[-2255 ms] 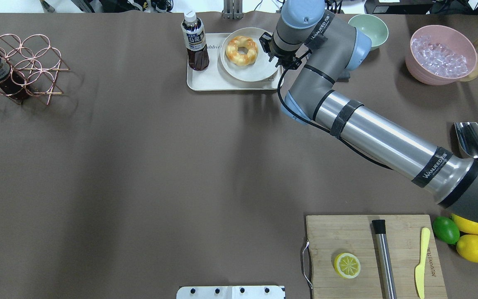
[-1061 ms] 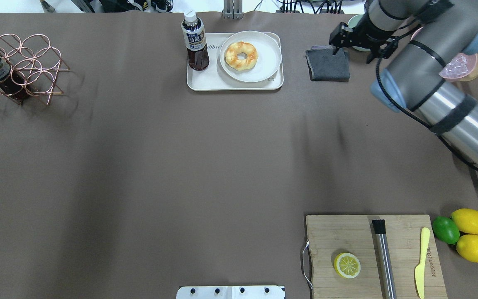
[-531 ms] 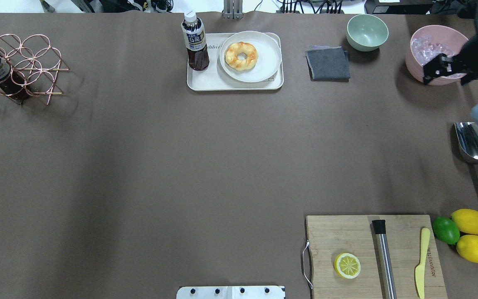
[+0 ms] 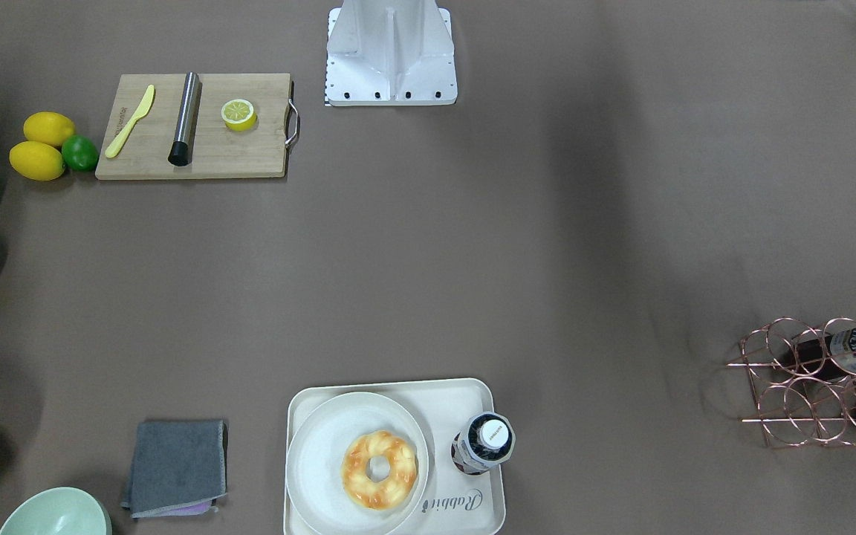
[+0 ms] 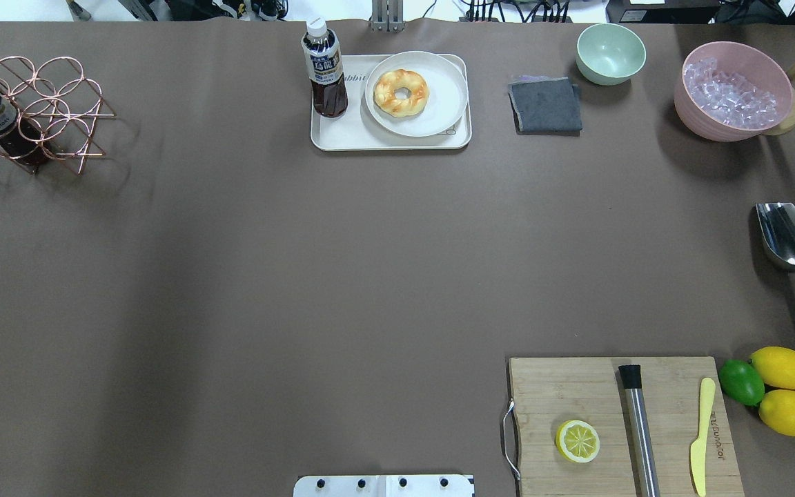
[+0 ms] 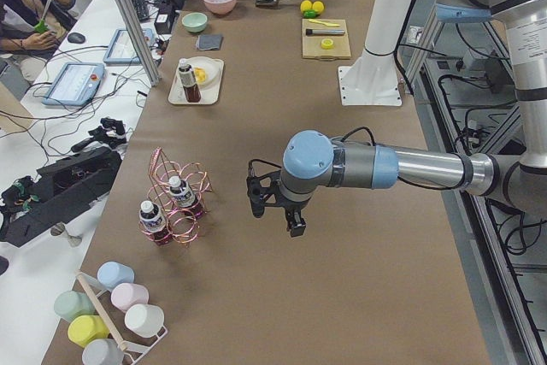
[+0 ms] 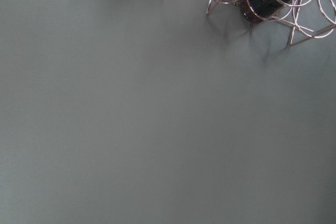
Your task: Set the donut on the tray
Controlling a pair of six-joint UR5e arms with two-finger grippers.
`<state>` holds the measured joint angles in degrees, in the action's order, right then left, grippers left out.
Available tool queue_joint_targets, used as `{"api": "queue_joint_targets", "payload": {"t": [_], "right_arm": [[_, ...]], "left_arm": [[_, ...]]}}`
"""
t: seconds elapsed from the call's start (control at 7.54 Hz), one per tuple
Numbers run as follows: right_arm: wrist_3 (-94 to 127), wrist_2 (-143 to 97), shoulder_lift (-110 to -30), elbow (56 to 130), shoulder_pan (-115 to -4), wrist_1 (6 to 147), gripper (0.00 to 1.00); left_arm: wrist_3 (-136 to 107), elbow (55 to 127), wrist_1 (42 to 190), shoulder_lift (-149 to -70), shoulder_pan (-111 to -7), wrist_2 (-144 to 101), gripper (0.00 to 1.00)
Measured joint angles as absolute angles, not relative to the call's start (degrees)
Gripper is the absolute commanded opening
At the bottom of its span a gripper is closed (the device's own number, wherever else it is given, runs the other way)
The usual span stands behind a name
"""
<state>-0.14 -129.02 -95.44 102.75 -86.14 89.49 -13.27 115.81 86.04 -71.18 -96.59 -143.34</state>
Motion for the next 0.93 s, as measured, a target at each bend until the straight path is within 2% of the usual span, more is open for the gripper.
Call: {"api": "queue_joint_targets", "payload": {"t": [0.93], "right_arm": [[-1.6, -127.9, -99.4, 100.3, -88.8, 88.8, 1.0]], "left_arm": [[-13.3, 115.8, 86.0, -71.1, -96.6, -143.4, 0.99]]}}
